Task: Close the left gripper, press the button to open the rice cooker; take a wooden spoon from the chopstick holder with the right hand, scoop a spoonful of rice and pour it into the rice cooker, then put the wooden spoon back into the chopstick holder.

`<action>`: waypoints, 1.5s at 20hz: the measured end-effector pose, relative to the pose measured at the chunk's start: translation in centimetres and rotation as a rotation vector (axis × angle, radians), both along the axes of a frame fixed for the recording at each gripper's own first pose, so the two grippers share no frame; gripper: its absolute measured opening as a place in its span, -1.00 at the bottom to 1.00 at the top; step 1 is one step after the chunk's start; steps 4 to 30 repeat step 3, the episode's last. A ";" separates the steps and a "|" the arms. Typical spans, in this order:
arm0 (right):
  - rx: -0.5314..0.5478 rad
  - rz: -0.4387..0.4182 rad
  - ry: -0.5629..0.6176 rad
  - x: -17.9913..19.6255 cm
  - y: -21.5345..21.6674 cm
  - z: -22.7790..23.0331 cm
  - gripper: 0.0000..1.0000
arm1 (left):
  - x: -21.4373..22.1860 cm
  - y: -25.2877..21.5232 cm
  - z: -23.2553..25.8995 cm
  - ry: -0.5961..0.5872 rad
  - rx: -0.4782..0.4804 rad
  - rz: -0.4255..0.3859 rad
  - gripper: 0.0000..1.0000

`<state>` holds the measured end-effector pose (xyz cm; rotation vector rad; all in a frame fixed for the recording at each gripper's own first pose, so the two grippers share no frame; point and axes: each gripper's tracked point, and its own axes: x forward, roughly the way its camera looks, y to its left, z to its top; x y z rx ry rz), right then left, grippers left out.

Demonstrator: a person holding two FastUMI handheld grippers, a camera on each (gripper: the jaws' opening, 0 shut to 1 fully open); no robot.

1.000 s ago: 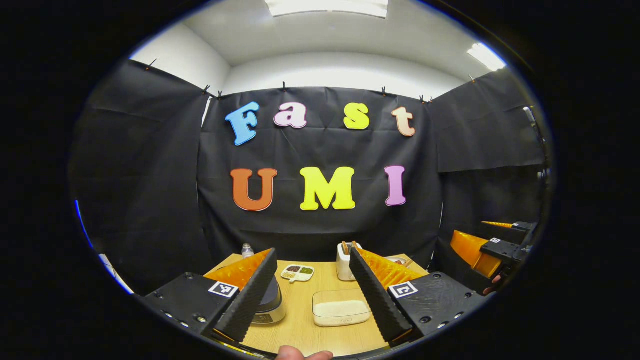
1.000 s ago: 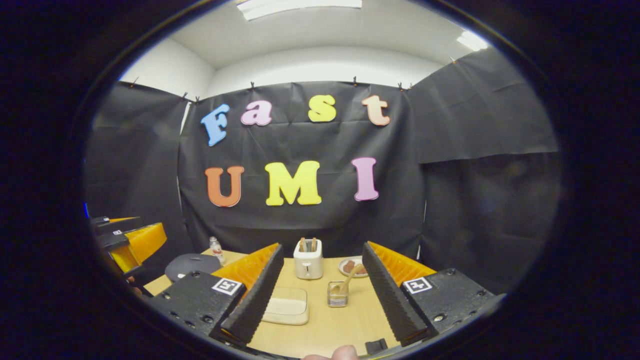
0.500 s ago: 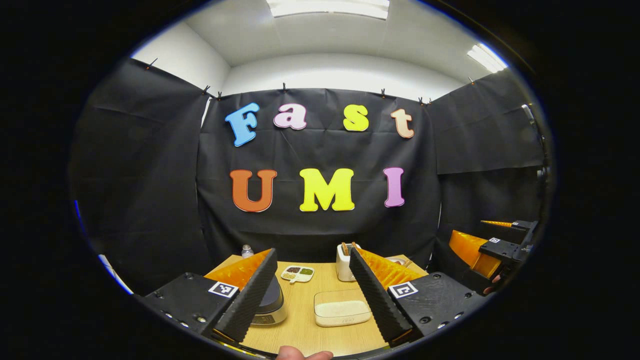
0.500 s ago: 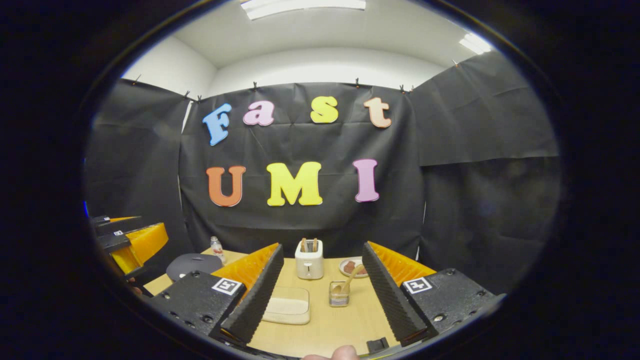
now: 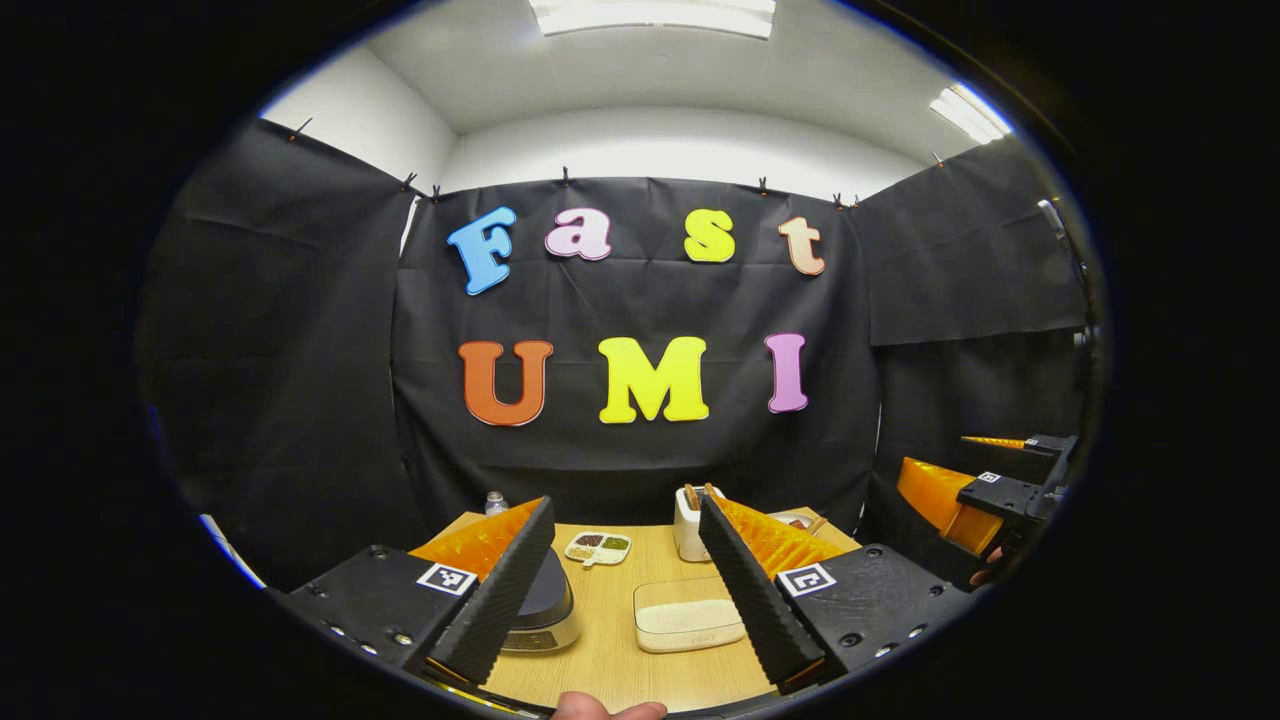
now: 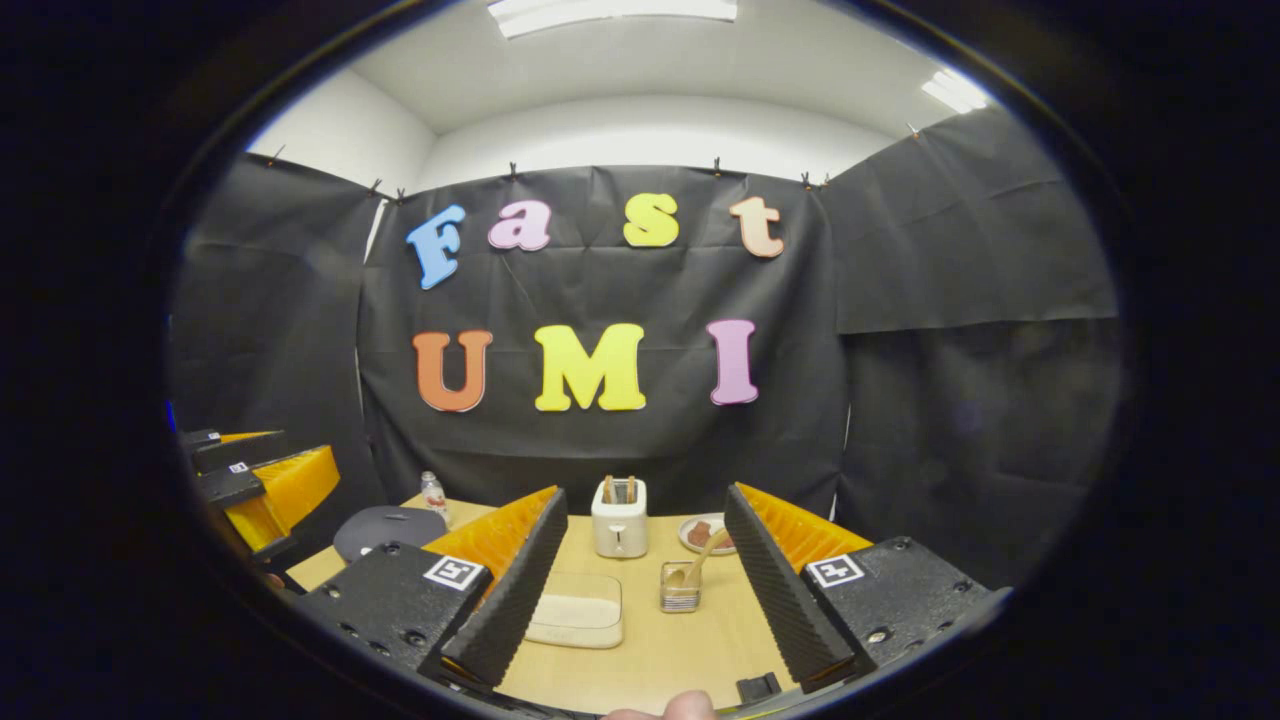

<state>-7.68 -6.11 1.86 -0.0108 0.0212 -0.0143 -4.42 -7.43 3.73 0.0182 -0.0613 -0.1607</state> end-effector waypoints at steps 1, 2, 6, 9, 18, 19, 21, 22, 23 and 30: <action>0.000 -0.001 0.002 0.0 0.0 0.0 0.99 | 0.0 0.0 0.1 -0.002 -0.001 -0.003 0.88; 0.000 0.000 0.002 0.1 0.1 0.0 0.99 | 0.2 0.1 0.0 -0.003 -0.003 -0.004 0.88; -0.002 0.001 0.004 0.1 0.2 0.1 0.99 | 0.3 0.2 0.1 -0.006 -0.004 -0.003 0.88; -0.002 0.001 0.004 0.1 0.2 0.1 0.99 | 0.3 0.2 0.1 -0.006 -0.004 -0.003 0.88; -0.002 0.001 0.004 0.1 0.2 0.1 0.99 | 0.3 0.2 0.1 -0.006 -0.004 -0.003 0.88; -0.002 0.001 0.004 0.1 0.2 0.1 0.99 | 0.3 0.2 0.1 -0.006 -0.004 -0.003 0.88; -0.002 0.001 0.004 0.1 0.2 0.1 0.99 | 0.3 0.2 0.1 -0.006 -0.004 -0.003 0.88; -0.002 0.001 0.004 0.1 0.2 0.1 0.99 | 0.3 0.2 0.1 -0.006 -0.004 -0.003 0.88; -0.002 0.001 0.004 0.1 0.2 0.1 0.99 | 0.3 0.2 0.1 -0.006 -0.004 -0.003 0.88; -0.002 0.001 0.004 0.1 0.2 0.1 0.99 | 0.3 0.2 0.1 -0.006 -0.004 -0.003 0.88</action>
